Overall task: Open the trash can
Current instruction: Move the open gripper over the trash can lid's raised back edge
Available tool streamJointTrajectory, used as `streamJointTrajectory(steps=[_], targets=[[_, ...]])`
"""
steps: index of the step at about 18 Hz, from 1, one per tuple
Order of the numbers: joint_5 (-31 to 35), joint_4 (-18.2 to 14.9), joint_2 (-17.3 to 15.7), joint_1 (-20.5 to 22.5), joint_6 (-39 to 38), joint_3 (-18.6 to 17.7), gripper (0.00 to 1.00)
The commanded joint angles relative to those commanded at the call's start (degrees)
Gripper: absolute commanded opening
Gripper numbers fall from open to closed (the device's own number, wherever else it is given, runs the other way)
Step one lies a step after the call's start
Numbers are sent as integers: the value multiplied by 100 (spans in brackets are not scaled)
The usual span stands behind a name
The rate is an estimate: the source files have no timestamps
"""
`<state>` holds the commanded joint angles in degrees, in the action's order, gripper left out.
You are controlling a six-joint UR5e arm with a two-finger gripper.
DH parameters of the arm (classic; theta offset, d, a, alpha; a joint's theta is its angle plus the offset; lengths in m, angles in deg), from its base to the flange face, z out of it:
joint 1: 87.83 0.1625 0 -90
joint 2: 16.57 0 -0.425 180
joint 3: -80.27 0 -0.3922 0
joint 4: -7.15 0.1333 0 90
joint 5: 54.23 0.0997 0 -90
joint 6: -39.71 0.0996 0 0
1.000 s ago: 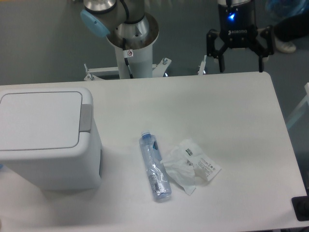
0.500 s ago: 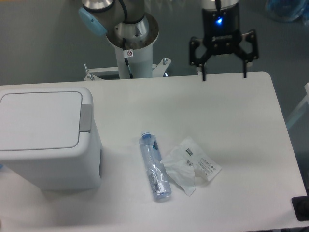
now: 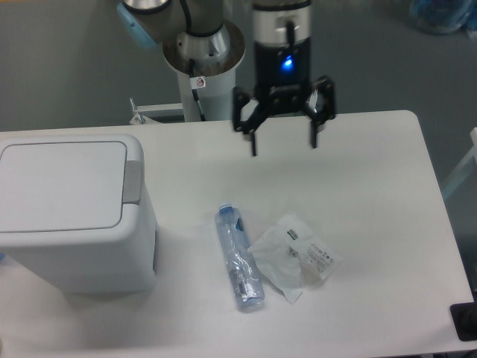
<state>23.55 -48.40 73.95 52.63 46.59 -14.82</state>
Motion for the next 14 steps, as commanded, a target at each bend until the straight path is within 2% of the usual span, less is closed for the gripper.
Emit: streamJointTrajectory(steps=[3, 6, 9, 11, 14], targets=[[-79, 1, 97, -290, -239, 9, 100], [-184, 9, 123, -423, -810, 35, 100], [-272, 44, 132, -537, -846, 18, 100], [-272, 44, 185, -791, -855, -26, 100], [-421, 44, 185, -827, -864, -26, 100]])
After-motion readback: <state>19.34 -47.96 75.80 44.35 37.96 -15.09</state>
